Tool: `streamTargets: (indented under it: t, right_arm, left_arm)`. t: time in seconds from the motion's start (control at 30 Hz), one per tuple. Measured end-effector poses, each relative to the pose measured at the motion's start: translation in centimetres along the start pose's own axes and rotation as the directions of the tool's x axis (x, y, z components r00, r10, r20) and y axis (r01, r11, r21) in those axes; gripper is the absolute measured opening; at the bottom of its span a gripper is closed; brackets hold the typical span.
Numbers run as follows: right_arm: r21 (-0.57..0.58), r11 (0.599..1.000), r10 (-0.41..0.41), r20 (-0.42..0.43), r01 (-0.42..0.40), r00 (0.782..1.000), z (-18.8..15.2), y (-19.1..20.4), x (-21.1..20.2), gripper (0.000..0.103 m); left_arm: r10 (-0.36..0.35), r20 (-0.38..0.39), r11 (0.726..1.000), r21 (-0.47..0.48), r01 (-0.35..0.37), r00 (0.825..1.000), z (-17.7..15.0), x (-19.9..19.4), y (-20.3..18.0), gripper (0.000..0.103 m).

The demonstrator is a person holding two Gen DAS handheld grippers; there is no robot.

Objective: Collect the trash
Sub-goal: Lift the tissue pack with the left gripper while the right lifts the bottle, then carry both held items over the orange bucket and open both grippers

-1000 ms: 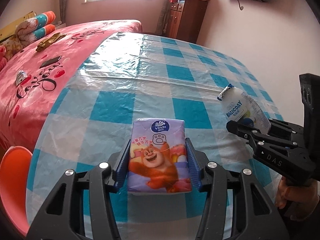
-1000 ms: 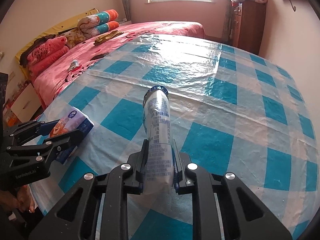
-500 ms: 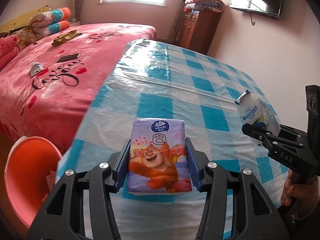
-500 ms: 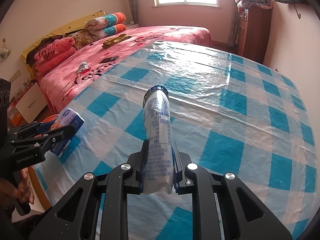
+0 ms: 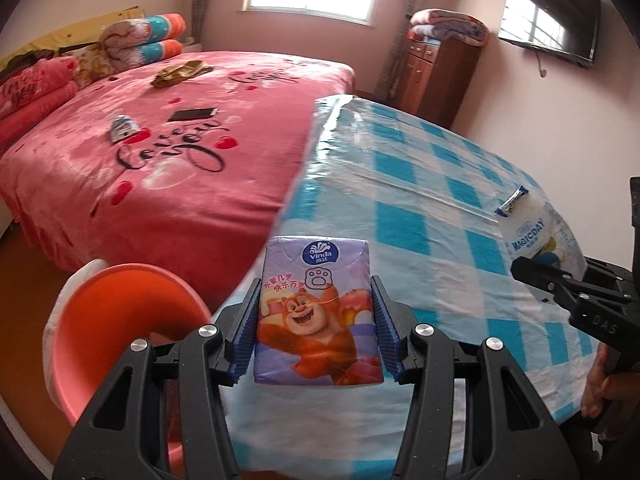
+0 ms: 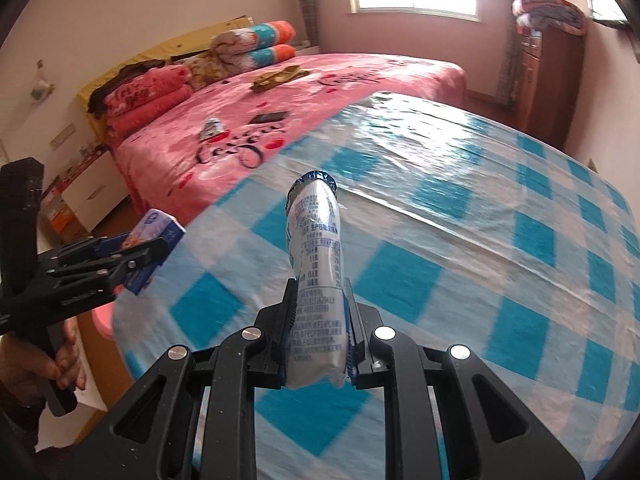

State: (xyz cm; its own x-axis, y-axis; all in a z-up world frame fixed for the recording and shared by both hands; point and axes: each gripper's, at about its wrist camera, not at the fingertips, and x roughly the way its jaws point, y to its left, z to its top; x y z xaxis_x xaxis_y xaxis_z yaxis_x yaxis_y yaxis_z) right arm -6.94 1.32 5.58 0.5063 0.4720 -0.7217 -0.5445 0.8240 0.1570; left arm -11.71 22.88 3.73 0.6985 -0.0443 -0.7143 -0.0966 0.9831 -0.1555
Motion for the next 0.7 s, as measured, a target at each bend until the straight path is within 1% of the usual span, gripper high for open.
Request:
streamTargets:
  t: [0.17,0.37,0.7]
  right_arm:
    - [-0.063,0.996,0.058,-0.013,-0.059,0.998,1.3,3.2,0.9,0.021]
    - [-0.148,0.980,0.127,-0.037,-0.131,0.991,2.8,7.8,2.2,0.022]
    - [-0.268,0.935,0.209,-0.108,-0.231,0.972,4.2,15.2,5.3,0.022]
  left_arm:
    - [0.048,0.001,0.998,-0.040,-0.048,0.999,-0.3,-0.6,2.9,0.053]
    - [0.109,-0.004,0.989,-0.098,-0.109,0.994,-1.1,-1.4,6.6,0.053]
    - [0.199,-0.037,0.965,-0.167,-0.203,0.979,-2.8,-1.8,12.1,0.053]
